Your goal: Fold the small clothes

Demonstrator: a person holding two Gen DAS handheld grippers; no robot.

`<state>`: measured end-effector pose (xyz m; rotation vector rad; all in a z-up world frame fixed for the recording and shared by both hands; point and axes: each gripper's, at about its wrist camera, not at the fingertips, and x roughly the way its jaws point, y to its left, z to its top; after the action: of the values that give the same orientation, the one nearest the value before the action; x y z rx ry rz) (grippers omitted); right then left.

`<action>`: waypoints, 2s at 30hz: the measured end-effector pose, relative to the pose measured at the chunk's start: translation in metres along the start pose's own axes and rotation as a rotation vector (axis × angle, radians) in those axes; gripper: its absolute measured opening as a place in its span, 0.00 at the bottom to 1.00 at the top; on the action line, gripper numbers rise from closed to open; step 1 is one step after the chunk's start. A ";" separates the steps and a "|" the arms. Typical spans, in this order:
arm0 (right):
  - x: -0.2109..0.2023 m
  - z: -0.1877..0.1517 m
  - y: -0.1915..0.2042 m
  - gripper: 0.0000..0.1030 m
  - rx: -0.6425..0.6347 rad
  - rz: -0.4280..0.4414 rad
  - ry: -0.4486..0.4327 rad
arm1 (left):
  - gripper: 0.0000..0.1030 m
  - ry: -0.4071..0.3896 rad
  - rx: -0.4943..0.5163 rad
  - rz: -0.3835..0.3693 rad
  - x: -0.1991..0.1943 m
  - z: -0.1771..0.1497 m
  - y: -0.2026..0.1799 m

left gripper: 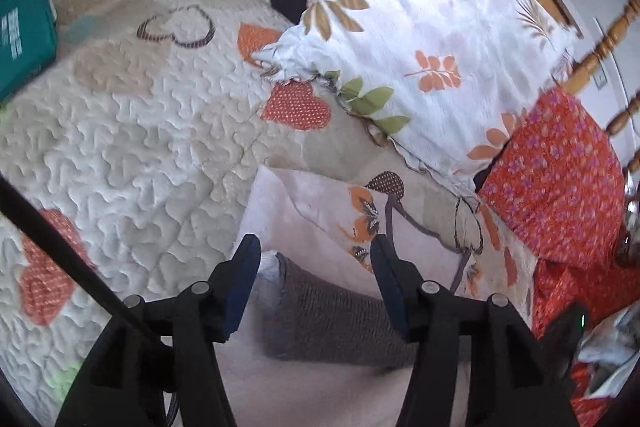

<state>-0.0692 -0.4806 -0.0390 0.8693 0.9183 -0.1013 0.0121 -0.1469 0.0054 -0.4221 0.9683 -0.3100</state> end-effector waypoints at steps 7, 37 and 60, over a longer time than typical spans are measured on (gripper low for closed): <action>-0.007 0.021 -0.011 0.48 0.117 0.065 -0.056 | 0.58 0.021 0.193 0.011 -0.016 -0.028 -0.022; 0.129 -0.015 0.207 0.48 -0.611 -0.242 0.059 | 0.64 0.065 -0.037 0.104 -0.022 0.008 0.060; -0.089 -0.105 -0.025 0.40 -0.469 -0.416 -0.022 | 0.74 0.291 0.355 0.252 0.048 -0.076 -0.003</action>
<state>-0.2044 -0.4489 -0.0208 0.2358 1.0372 -0.2420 -0.0265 -0.1862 -0.0650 0.0733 1.2092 -0.3112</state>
